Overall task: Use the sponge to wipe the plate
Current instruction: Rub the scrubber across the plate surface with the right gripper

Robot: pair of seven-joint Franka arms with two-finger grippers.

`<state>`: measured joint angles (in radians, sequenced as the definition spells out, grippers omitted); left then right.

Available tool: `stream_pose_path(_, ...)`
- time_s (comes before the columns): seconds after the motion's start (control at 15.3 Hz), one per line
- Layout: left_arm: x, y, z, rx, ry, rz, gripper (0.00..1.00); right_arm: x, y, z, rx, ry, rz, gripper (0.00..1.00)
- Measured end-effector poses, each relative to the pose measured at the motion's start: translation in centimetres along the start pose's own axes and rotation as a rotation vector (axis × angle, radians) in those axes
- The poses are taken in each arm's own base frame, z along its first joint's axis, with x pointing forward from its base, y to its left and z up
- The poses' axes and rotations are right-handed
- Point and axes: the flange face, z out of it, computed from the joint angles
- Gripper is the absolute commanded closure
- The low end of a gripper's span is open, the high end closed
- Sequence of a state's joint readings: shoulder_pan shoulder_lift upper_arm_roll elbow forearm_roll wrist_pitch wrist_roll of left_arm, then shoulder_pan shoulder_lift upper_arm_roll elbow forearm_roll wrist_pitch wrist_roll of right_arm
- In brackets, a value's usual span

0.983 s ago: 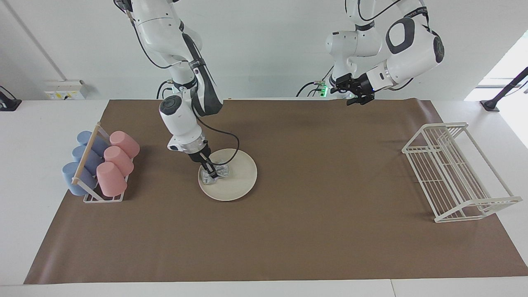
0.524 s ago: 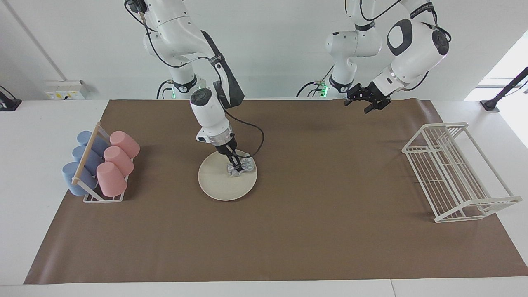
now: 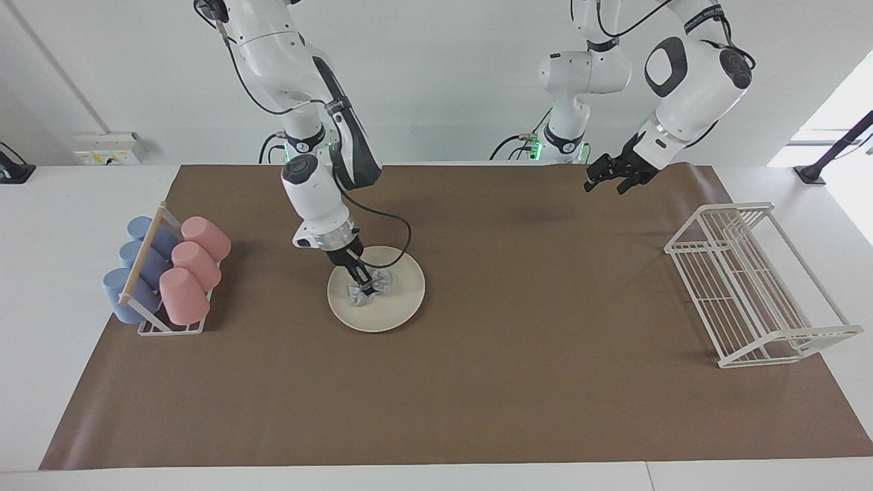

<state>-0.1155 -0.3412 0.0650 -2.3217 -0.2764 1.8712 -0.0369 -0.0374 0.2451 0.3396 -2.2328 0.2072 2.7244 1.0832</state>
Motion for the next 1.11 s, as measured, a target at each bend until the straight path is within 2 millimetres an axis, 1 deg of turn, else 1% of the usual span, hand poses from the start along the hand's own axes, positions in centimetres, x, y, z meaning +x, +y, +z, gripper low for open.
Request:
stream_pose_path(0.07,0.0,0.0,0.0,0.000,0.000,-0.010,0.00,0.6,0.2,-0.1,0.001,0.003,-0.005,1.00)
stream_pose_path(0.33,0.0,0.1,0.0,0.001,0.001,-0.023,0.00,0.4,0.2,0.0,0.000,0.002,0.002,1.00)
stream_pose_path(0.39,0.0,0.1,0.0,0.001,0.001,-0.024,0.00,-0.1,0.0,0.0,-0.001,-0.001,0.019,1.00)
stream_pose_path(0.46,0.0,0.1,0.0,0.001,0.001,-0.025,0.00,-1.3,-0.3,0.2,-0.002,-0.007,0.042,1.00)
stream_pose_path(0.66,0.0,0.1,0.0,0.001,0.001,-0.026,0.00,-6.5,-1.5,0.9,-0.011,-0.033,0.114,1.00)
stream_pose_path(0.72,0.0,0.1,0.0,0.001,0.001,-0.026,0.00,-7.9,-1.7,1.1,-0.016,-0.041,0.123,1.00)
stream_pose_path(0.79,0.0,0.1,0.0,0.001,0.001,-0.026,0.00,-8.7,-1.8,1.3,-0.018,-0.045,0.125,1.00)
stream_pose_path(1.11,0.0,0.2,0.0,0.002,0.001,-0.025,0.00,-9.1,-2.0,1.1,-0.039,-0.053,0.148,1.00)
